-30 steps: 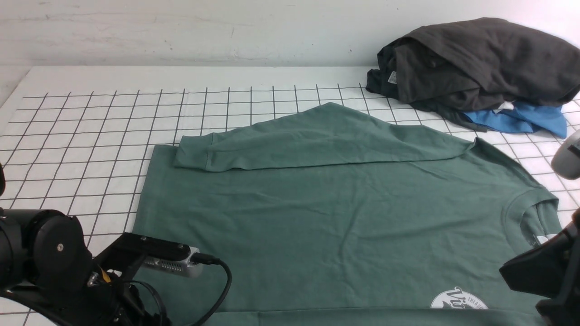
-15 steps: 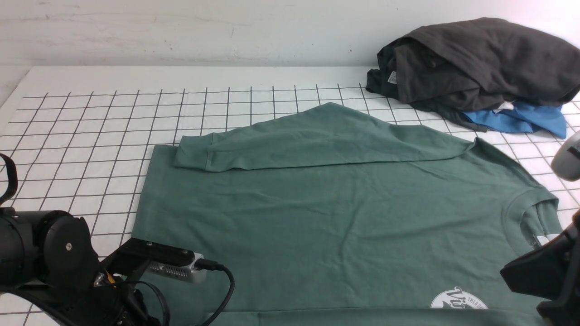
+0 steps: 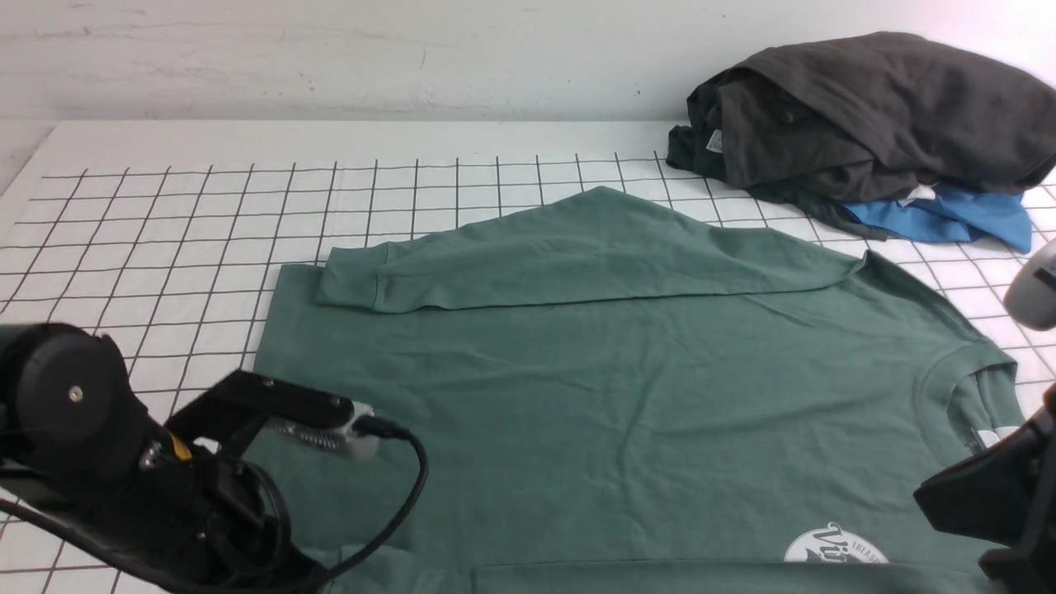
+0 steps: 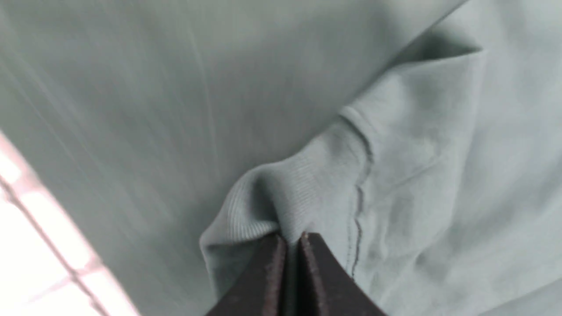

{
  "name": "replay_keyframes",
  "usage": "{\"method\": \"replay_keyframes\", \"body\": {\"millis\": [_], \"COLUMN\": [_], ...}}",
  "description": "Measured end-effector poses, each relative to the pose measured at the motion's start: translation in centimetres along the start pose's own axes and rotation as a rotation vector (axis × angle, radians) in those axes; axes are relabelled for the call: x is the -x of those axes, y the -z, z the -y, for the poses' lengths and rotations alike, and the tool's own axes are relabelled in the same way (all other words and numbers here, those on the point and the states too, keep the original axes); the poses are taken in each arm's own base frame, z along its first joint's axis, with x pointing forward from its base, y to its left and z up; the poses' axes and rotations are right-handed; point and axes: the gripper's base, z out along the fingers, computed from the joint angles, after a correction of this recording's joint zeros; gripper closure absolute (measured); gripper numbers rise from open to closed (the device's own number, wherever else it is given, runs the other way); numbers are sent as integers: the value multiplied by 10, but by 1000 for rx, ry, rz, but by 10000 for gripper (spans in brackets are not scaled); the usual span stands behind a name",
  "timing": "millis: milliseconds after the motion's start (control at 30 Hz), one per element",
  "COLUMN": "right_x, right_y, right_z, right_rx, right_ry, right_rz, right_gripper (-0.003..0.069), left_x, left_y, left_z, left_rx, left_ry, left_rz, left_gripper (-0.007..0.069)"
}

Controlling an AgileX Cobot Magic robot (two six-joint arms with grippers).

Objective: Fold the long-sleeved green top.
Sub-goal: Use the left arm to drag and place the cuff at the centered position on the left edge of the fabric, then use the left arm to clamp the cuff farthest from it

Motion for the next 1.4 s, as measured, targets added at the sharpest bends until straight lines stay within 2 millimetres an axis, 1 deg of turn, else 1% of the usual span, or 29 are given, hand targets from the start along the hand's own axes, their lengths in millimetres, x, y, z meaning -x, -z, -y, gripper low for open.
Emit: {"method": "replay_keyframes", "body": {"millis": [33, 67, 100, 167, 267, 367, 500, 600, 633, 667, 800, 833, 867, 933, 1000, 1033, 1133, 1200, 1267, 1300, 1333, 1367, 1400], "right_x": [0, 0, -1, -1, -1, -1, -1, -1, -1, -1, -2, -2, -2, -2, -2, -2, 1, 6, 15, 17, 27, 31, 34], "right_y": [0, 0, 0, 0, 0, 0, 0, 0, 0, 0, 0, 0, 0, 0, 0, 0, -1, -3, -8, -8, -17, -21, -23], "right_z": [1, 1, 2, 2, 3, 3, 4, 5, 5, 5, 6, 6, 6, 6, 7, 7, 11, 15, 20, 20, 26, 28, 30], "right_rx": [-8, -11, -18, -27, -30, -33, -48, -56, -57, -57, -62, -62, -62, -65, -77, -80, -114, -139, -162, -165, -178, -182, -183], "right_ry": [5, 7, 11, 16, 18, 16, 9, 7, 7, 7, 7, 7, 7, 9, 17, 18, 23, 18, 20, 21, 22, 21, 19], "right_rz": [-3, -4, -6, -8, -8, -9, -13, -16, -16, -16, -18, -18, -18, -19, -19, -17, -1, 2, -12, -10, -36, -46, -52], "right_gripper": [666, 666, 666, 666, 666, 666, 666, 666, 666, 666, 666, 666, 666, 666, 666, 666, 666, 666, 666, 666, 666, 666, 666], "left_x": [6, 8, 18, 31, 47, 64, 82, 95, 98, 98, 108, 108, 109, 110, 113, 113, 121, 130, 144, 144, 158, 165, 166], "left_y": [9, 12, 25, 38, 48, 51, 46, 35, 29, 28, -2, -3, -11, -20, -23, -23, -19, -13, -3, -4, 4, 5, 5], "left_z": [1, 2, 3, 3, 1, -3, -11, -17, -19, -19, -27, -28, -31, -39, -49, -50, -63, -69, -74, -74, -78, -80, -81], "left_rx": [7, 9, 27, 53, 94, 140, 201, 230, 229, 229, 235, 235, 241, 245, 251, 252, 264, 270, 274, 271, 264, 259, 255], "left_ry": [-19, -24, -55, -87, -117, -128, -117, -118, -115, -115, -102, -100, -81, -42, -9, -7, 25, 40, 54, 57, 74, 80, 85], "left_rz": [23, 34, 59, 89, 110, 123, 109, 79, 63, 61, -8, -12, -27, -51, -55, -54, -28, 3, 56, 53, 95, 106, 109], "left_gripper": [613, 613, 613, 613, 613, 613, 613, 613, 613, 613, 610, 610, 603, 575, 533, 529, 435, 372, 309, 309, 276, 270, 267]}}
